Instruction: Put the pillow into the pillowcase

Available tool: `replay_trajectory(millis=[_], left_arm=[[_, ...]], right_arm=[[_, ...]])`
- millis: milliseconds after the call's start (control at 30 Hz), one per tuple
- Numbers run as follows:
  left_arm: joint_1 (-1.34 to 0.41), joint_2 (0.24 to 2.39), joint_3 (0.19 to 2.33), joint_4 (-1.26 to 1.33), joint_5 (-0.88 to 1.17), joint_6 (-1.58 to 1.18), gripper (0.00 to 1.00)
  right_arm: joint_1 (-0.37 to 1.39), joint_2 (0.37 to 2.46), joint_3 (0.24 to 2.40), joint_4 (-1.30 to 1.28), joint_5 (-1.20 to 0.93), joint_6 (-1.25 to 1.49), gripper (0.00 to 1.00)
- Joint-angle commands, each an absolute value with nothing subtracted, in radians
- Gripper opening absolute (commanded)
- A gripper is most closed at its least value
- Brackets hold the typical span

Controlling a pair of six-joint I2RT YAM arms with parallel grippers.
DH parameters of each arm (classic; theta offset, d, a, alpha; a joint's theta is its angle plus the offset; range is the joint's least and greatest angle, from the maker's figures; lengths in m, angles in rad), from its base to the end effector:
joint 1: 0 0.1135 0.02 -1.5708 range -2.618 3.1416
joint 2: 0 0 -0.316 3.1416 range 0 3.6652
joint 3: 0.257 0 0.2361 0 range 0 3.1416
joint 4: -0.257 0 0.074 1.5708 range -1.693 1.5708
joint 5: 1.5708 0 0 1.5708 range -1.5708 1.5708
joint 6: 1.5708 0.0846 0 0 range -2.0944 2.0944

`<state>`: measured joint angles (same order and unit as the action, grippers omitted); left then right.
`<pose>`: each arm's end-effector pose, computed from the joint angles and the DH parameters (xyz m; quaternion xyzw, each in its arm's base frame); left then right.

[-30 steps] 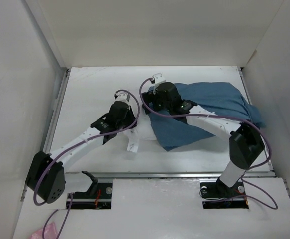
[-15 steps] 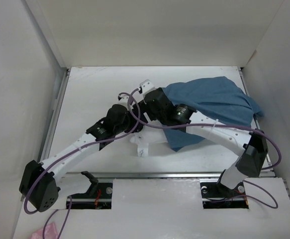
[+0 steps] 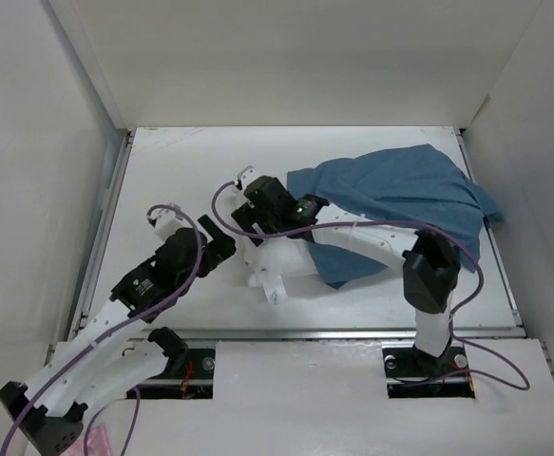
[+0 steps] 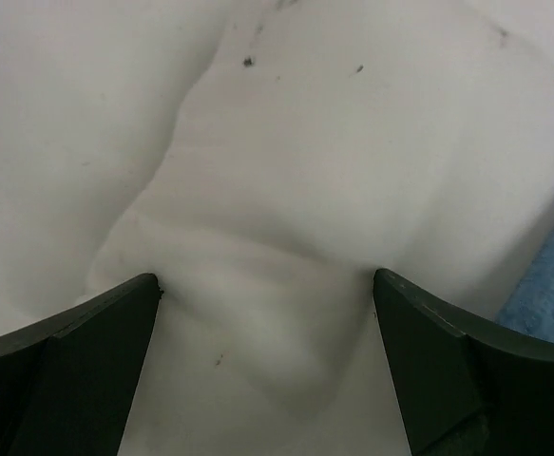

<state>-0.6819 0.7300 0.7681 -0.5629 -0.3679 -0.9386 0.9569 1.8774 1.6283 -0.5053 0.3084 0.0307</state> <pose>0.1300 -0.0664 0.3163 -0.1996 0.8330 -0.2465 0.4533 0.2884 0.3646 0.3107 -0.3506 0.8387 0.0618 0.4122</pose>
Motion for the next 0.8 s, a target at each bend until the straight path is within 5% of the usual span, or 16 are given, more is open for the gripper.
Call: replay_trajectory(millis=[0,100,200,233,467,767], left_arm=[[-0.687,0.66,0.779,-0.759,-0.511,-1.138,1.0],[-0.687,0.637,0.799,-0.784,-0.525,-1.16,1.0],[-0.687,0.627,0.81,-0.793,-0.549,-1.16,1.0],[-0.687,0.627,0.81,-0.793,-0.56,-1.16,1.0],[-0.687,0.725,0.756,-0.573,-0.508,-1.034,1.0],[-0.649,1.04,0.746,-0.154,-0.227,-0.853,1.0]], right_arm=[[0.963,1.946,1.657,-0.525,0.389,0.029,1.0],[0.963,1.983,1.615,-0.537,0.494,0.072,0.92],[0.963,1.974,1.605,-0.555,0.697,0.141,0.33],[0.963,1.926,1.605,-0.555,0.763,0.167,0.0],[0.942,1.53,1.627,-0.375,0.668,0.058,0.0],[0.897,1.364,1.779,-0.376,0.591,-0.021,0.0]])
